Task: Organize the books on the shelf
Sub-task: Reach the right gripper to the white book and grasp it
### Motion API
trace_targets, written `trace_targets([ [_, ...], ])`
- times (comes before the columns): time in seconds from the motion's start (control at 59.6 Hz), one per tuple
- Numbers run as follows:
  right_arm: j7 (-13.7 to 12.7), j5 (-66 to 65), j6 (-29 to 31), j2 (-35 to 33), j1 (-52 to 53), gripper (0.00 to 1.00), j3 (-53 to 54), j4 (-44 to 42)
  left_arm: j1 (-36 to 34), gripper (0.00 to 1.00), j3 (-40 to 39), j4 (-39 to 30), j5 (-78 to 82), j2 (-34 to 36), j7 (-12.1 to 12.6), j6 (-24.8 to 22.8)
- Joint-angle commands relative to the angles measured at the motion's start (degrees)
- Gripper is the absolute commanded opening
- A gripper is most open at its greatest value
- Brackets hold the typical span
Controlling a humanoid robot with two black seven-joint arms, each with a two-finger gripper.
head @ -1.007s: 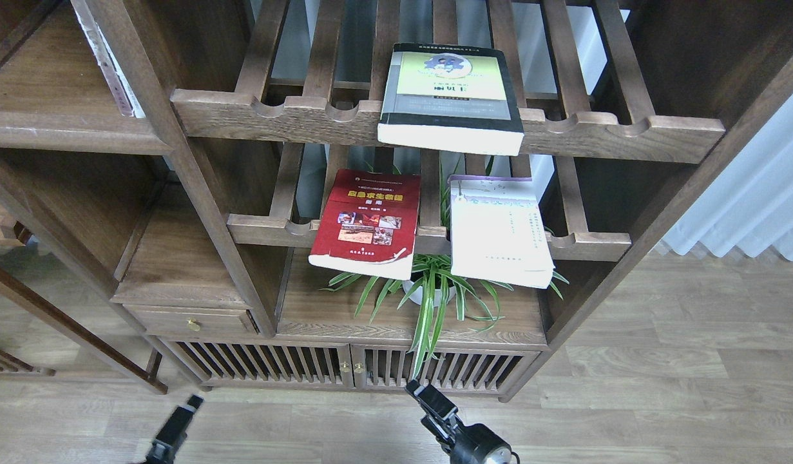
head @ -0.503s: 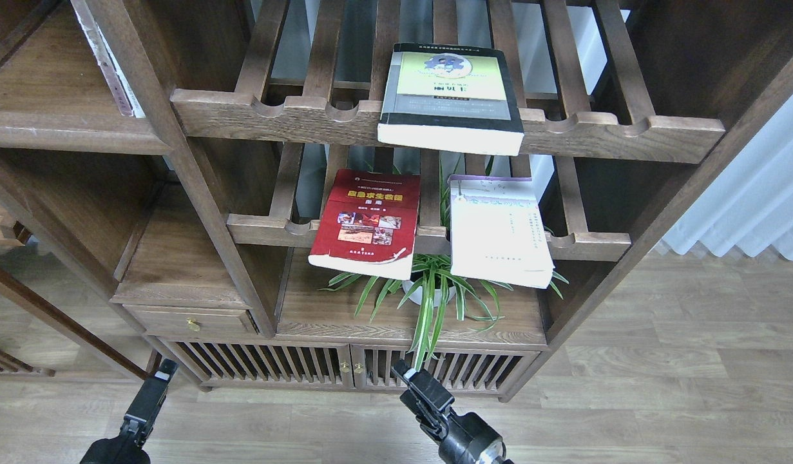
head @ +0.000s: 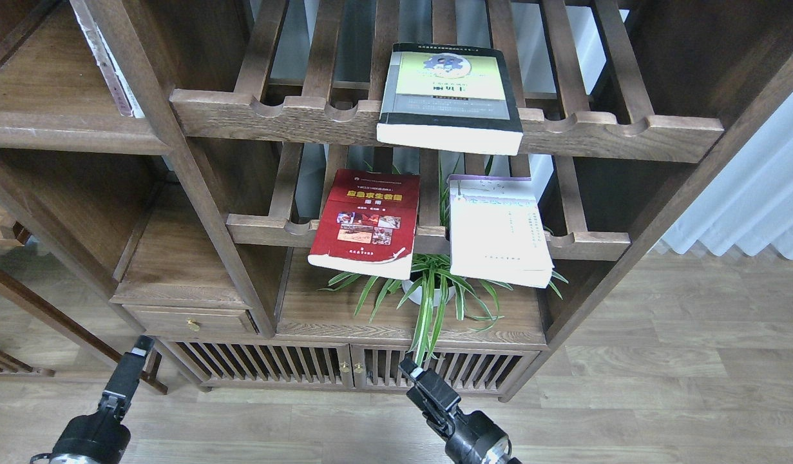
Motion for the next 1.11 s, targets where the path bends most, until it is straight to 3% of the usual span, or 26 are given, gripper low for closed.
trace_targets([
  [0.0, -0.10, 0.29, -0.02, 0.00, -0.30, 1.00, 0.98, 3.97, 0.15, 1.00, -0.47, 0.04, -0.04, 0.41, 0.00, 0.00],
  [0.453, -0.01, 5.91, -0.02, 0.00, 1.28, 0.99, 14.16, 6.52, -0.02, 1.00, -3.46, 0.04, -0.04, 0.49, 0.00, 0.00],
  [0.755, 0.07, 7.85, -0.02, 0.00, 1.89, 0.99, 15.66, 5.64, -0.29, 1.00, -4.25, 0.04, -0.04, 0.67, 0.00, 0.00],
  [0.822, 0.07, 8.73, -0.02, 0.00, 2.07, 0.93, 16.54, 5.38, -0.29, 1.00, -4.25, 0.04, 0.05, 0.67, 0.00, 0.00],
  [0.906, 0.07, 10.66, -0.02, 0.00, 1.98, 0.77, 17.95, 5.47, -0.29, 1.00, -4.25, 0.04, -0.04, 0.67, 0.00, 0.00],
  [1.09, 0.07, 12.07, -0.02, 0.00, 2.07, 0.53, 18.12, 5.38, -0.29, 1.00, -5.40, 0.04, -0.04, 0.76, 0.00, 0.00],
])
